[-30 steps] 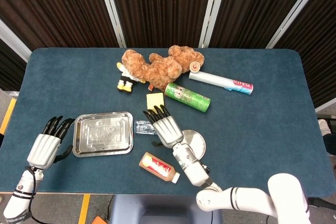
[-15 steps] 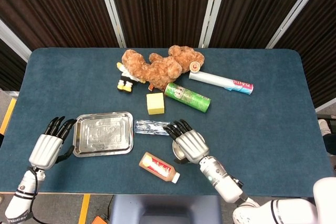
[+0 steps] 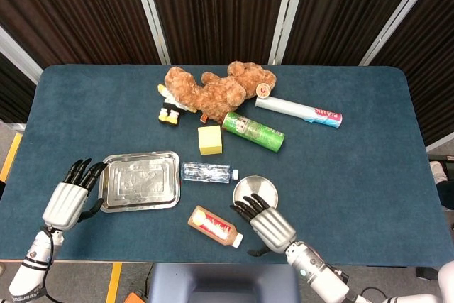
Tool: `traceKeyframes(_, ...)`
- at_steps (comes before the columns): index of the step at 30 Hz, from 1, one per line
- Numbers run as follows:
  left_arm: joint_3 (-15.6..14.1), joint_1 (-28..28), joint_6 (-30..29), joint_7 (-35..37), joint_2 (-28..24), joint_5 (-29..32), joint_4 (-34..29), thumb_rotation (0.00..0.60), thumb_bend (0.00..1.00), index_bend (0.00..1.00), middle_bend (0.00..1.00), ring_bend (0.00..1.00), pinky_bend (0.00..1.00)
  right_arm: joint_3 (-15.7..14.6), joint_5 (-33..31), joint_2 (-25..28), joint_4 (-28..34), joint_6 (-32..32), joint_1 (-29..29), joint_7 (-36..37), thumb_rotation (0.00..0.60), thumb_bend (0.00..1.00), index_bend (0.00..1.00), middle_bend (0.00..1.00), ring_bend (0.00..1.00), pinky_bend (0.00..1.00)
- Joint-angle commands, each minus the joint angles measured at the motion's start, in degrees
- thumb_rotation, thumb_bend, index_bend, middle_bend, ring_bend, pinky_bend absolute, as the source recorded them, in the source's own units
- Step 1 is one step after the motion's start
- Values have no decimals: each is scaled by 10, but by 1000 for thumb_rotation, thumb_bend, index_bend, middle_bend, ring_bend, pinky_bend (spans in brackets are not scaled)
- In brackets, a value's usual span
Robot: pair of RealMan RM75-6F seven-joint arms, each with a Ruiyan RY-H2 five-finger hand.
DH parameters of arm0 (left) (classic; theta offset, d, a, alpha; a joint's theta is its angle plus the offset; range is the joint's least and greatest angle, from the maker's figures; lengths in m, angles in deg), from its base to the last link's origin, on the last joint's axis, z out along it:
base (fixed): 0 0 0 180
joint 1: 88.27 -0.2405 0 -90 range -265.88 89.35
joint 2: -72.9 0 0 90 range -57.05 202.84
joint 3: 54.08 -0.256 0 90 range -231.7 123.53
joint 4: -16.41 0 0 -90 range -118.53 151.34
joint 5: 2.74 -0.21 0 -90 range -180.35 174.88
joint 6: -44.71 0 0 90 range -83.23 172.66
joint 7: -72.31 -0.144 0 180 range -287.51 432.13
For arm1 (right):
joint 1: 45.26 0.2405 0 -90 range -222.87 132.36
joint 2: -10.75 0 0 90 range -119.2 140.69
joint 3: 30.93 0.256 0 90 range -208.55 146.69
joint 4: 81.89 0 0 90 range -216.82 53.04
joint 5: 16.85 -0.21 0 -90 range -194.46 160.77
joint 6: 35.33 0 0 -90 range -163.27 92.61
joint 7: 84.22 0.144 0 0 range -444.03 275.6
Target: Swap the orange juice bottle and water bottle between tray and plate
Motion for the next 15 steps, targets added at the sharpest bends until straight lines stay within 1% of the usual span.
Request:
traceKeyframes(1, 0, -1, -2, 1, -1, -1, -1, 600, 373, 0, 121, 28, 82, 22, -24, -28, -6, 10, 1, -6, 600, 241, 0, 174, 35, 119)
traceKeyframes(5, 0, -2, -4, 5, -4, -2, -3, 600, 372, 0, 121, 29, 81, 48, -70, -84, -40, 22, 2, -19, 600, 241, 0, 174, 35, 118)
traceKeyframes(7, -1, -2, -5, 7, -5, -3, -4, 600, 373, 0, 121, 29, 82, 59, -108, -105, -45, 42, 6, -23, 600, 240, 0, 174, 35, 117)
traceKeyframes(9, -1, -2, -7, 9, -6, -4, -4, 600, 373, 0, 120, 28, 82, 66, -142, -113, -40, 58, 12, -30, 600, 240, 0, 174, 35, 117)
traceKeyframes(11, 0, -3, -8, 11, -8, -3, -5, 600, 373, 0, 120, 28, 82, 73, -164, -122, -39, 62, 16, -43, 600, 241, 0, 175, 35, 116)
traceKeyframes(15, 0, -3, -8, 16, -10, -3, -5, 600, 373, 0, 121, 28, 82, 79, -179, -143, -53, 53, 19, -61, 600, 241, 0, 176, 35, 116)
